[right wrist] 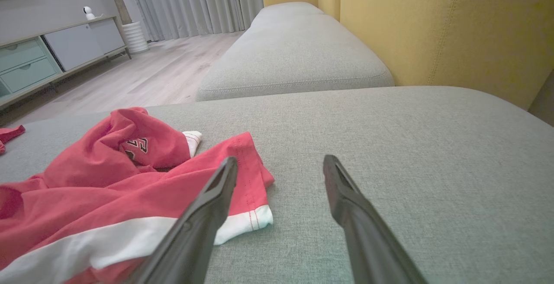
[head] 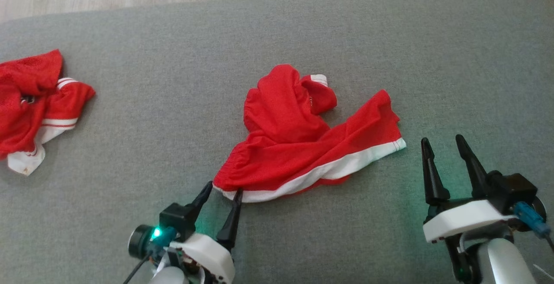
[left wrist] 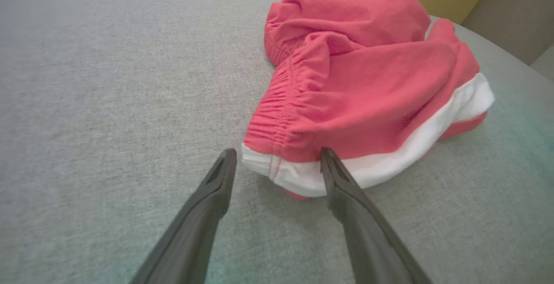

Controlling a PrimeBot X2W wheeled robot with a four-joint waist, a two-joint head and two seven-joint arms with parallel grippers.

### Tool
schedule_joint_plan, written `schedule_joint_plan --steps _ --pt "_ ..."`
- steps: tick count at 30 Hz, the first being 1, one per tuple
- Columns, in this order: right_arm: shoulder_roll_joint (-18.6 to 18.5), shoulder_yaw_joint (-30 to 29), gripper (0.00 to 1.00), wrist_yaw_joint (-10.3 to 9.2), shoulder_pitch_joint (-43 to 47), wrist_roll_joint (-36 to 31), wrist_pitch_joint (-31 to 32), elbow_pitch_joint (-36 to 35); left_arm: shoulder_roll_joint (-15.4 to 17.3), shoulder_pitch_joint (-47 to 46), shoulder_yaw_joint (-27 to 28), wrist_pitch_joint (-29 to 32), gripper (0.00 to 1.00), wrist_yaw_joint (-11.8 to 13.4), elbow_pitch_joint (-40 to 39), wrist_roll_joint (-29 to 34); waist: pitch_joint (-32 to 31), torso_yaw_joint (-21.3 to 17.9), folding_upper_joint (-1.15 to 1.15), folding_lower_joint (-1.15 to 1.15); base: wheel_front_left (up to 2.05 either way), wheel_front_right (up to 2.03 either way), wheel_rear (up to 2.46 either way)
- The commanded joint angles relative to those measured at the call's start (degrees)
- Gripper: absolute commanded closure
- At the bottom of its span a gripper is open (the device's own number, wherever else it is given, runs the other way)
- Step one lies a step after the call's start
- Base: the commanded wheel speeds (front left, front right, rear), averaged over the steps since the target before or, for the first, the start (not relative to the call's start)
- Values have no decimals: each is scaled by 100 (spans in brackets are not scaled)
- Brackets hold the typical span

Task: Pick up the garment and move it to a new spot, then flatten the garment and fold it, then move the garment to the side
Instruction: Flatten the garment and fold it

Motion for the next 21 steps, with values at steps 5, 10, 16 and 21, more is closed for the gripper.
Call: schedule_joint_plan --steps 5,10,16,21 --pt "-26 81 0 -4 -260 -49 -86 -176 66 -298 81 -49 17 -74 -141 -1 39 -15 0 -1 0 0 0" --pt "-26 19 0 -4 -258 -68 -14 -107 82 -298 28 -37 66 -90 -186 -17 62 -10 0 -1 0 0 0" --pt "-26 27 0 -4 -332 -309 388 251 99 -268 53 -118 100 -63 -291 -78 113 28 0 -1 0 0 0" --pt "-26 144 0 -4 -612 -407 478 661 90 -276 74 -217 100 -19 -398 -109 168 69 0 -1 0 0 0"
